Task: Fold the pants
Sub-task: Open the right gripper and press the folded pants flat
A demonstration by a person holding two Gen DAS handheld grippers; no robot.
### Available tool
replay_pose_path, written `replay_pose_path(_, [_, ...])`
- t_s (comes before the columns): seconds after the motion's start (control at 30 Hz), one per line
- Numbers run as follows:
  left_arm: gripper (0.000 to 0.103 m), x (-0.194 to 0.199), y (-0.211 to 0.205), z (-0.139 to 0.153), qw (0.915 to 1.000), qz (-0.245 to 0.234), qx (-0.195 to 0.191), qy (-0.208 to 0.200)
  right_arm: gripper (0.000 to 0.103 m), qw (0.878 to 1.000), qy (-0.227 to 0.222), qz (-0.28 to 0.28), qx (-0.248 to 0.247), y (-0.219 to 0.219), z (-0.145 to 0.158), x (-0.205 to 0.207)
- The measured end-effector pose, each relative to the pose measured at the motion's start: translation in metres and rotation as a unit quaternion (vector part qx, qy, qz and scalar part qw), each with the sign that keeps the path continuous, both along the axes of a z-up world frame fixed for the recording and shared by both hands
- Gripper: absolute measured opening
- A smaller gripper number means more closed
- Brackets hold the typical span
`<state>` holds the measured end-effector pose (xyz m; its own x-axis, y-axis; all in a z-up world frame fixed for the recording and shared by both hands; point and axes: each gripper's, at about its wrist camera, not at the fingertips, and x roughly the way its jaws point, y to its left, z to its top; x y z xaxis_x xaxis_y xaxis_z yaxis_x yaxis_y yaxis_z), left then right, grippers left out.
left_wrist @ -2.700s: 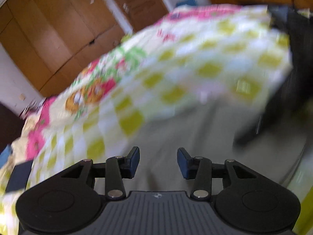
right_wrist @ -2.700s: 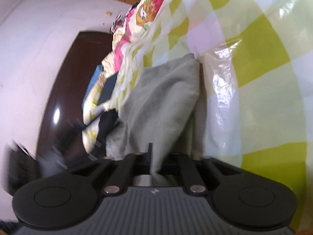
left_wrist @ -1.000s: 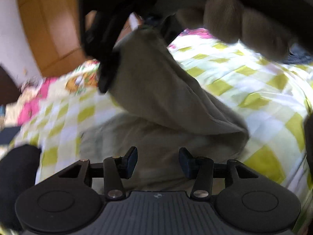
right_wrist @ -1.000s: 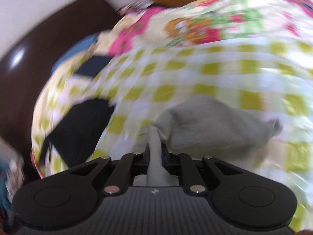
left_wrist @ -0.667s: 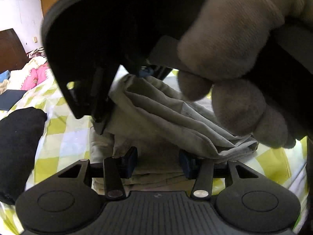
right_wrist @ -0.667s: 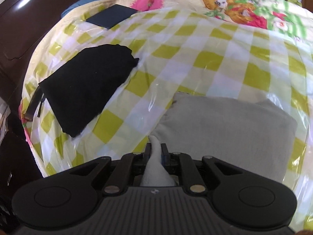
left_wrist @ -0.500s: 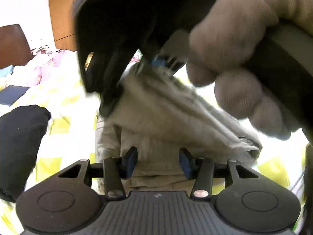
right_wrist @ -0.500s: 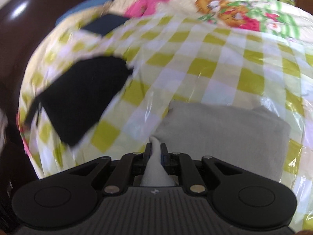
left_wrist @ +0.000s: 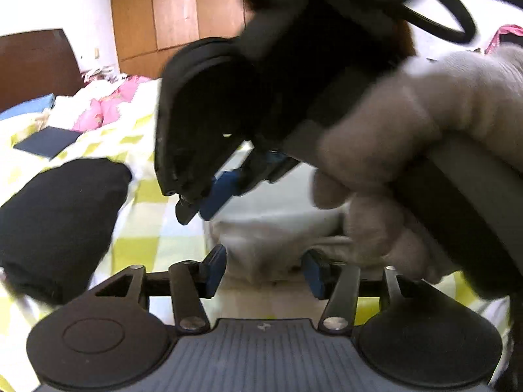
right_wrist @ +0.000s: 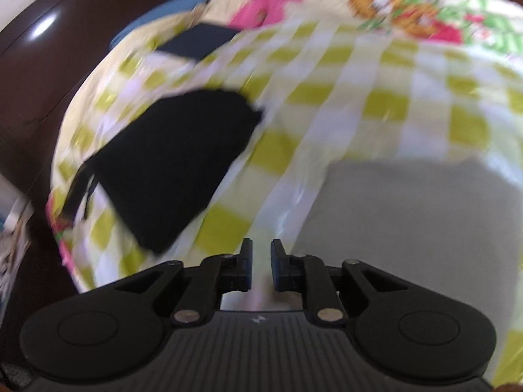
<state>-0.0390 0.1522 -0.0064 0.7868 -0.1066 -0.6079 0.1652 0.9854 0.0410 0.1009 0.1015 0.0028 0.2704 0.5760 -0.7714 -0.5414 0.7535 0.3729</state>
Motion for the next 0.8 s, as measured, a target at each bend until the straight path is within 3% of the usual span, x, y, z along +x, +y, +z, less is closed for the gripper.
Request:
replay_pose_path(0.1, [0.065,-0.01,0.005,0.005,1.0,0.008,0.005,0.004,0.033,1.0,-0.012,-0.011,0.023,-0.019,0.012,0.0])
replay_pose_path(0.2, [0.065,-0.014,0.009,0.011,0.9995,0.022,0.021,-0.007,0.046,0.998,-0.047,-0.03,0.005,-0.037,0.024,0.01])
replay_pose_path(0.37, [0.065,-0.016,0.012,0.024,0.9988,0.029,0.028,-0.026,0.048,0.997,-0.042,-0.061,-0.021,-0.038,0.018,0.038])
replay_pose_path(0.43, [0.066,-0.019,0.016,0.029,0.9986,0.031,0.023,-0.036,0.046,0.998,-0.044,-0.043,-0.031,-0.026,0.01,0.041])
replay_pose_path(0.57, [0.071,-0.013,0.012,0.021,0.9989,0.019,0.035,-0.026,0.046,0.988,-0.117,-0.002,-0.102,-0.003,0.001,0.048])
replay_pose_path(0.63, [0.071,-0.007,0.01,0.015,0.9992,0.011,0.034,-0.016,0.051,0.989,-0.106,0.006,-0.104,0.0,0.002,0.056])
replay_pose_path(0.7, [0.071,-0.001,0.009,0.011,0.9997,0.007,0.021,-0.009,0.061,0.99,-0.081,0.01,-0.111,0.002,0.0,0.063])
replay_pose_path(0.8, [0.071,0.007,0.003,0.005,0.9999,-0.002,0.012,-0.001,0.061,0.986,-0.085,0.029,-0.141,0.013,-0.008,0.066])
